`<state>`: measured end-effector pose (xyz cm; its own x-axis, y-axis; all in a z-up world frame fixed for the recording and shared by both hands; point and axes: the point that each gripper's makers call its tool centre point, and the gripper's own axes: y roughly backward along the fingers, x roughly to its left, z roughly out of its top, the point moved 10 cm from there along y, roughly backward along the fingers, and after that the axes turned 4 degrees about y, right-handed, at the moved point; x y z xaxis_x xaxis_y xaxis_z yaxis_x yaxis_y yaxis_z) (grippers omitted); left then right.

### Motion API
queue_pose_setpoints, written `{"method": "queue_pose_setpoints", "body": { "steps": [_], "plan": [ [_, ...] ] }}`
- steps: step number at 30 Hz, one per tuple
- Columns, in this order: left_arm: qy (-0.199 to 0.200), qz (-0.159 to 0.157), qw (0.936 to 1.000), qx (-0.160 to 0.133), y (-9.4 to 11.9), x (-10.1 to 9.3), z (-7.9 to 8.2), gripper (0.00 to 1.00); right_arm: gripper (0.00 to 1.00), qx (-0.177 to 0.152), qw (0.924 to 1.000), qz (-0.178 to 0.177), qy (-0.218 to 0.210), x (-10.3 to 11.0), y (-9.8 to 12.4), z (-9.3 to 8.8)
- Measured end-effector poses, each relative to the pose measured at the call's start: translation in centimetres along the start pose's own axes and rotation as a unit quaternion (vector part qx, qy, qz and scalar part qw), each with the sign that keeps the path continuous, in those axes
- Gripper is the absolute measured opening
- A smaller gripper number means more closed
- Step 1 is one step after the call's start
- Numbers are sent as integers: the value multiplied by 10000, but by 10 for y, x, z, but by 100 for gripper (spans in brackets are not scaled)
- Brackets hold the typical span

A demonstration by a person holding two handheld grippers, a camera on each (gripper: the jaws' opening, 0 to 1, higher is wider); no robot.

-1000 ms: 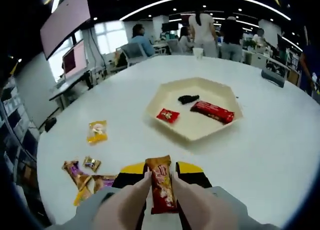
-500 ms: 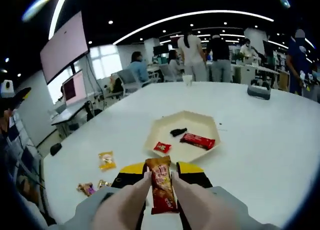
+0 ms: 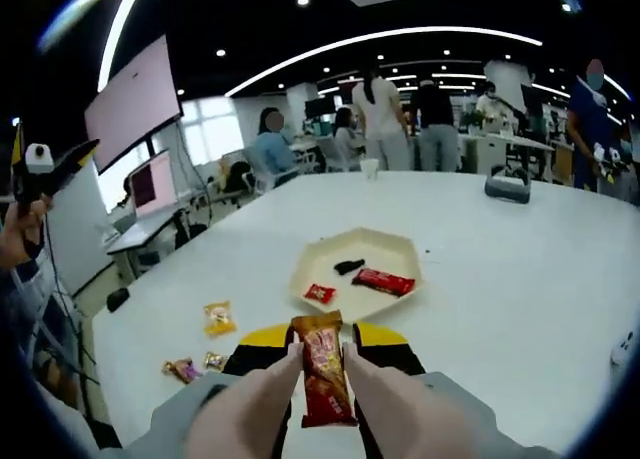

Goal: Place the target food into the container with the food tongs after gripping and lifting it, then release it inside without dropping or visibly crushing the food.

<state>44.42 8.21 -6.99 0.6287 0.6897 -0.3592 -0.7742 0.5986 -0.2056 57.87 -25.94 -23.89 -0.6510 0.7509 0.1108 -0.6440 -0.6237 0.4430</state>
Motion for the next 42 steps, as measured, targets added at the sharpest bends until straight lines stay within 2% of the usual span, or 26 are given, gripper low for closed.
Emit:
{"method": "queue_pose_setpoints", "body": {
  "steps": [2, 5, 8, 10, 13, 18, 23, 25, 29, 31, 32, 35, 39, 42],
  "plan": [
    [96, -11, 9999, 130, -4, 8, -3, 99, 22, -75, 10000, -1, -20, 0, 0, 5],
    [60, -109, 9998, 159, -7, 20, -2, 99, 22, -2, 9999, -118, 100, 3, -5, 12],
    [90, -199, 9995, 223, -6, 27, -2, 99, 22, -89, 9999, -104, 53, 9, -6, 23],
    [-20, -247, 9989, 389, -3, 33, -3, 99, 22, -117, 9995, -119, 281, 12, -10, 31],
    [-216, -260, 9975, 627, 5, 39, -4, 99, 22, -199, 9992, -234, 273, 14, -15, 44],
    [-280, -486, 9957, 731, 20, 47, -5, 99, 22, -339, 9975, -468, 398, 14, -13, 65],
    [-246, -571, 9951, 771, 29, 56, -8, 99, 22, -451, 9953, -616, 590, 14, 0, 92],
    [-165, -483, 9965, 665, 33, 57, -8, 99, 22, -482, 9949, -610, 647, 14, 4, 102],
    [-226, -466, 9972, 545, 41, 51, -7, 99, 22, -473, 9920, -475, 1067, 15, 5, 117],
    [4, -444, 9984, 348, 45, 47, -6, 99, 22, -508, 9911, -384, 1171, 15, 3, 125],
    [-35, -404, 9986, 353, 48, 46, -8, 99, 22, -499, 9910, -353, 1192, 15, 3, 130],
    [-165, -50, 9993, 333, 56, 44, -14, 99, 22, -485, 9898, -235, 1316, 14, -1, 144],
    [-191, 34, 9978, 639, 64, 47, -25, 99, 22, -492, 9868, -191, 1528, 15, -3, 158],
    [-373, 97, 9962, 782, 72, 43, -26, 99, 22, -518, 9848, -170, 1652, 13, -4, 171]
  ]
}}
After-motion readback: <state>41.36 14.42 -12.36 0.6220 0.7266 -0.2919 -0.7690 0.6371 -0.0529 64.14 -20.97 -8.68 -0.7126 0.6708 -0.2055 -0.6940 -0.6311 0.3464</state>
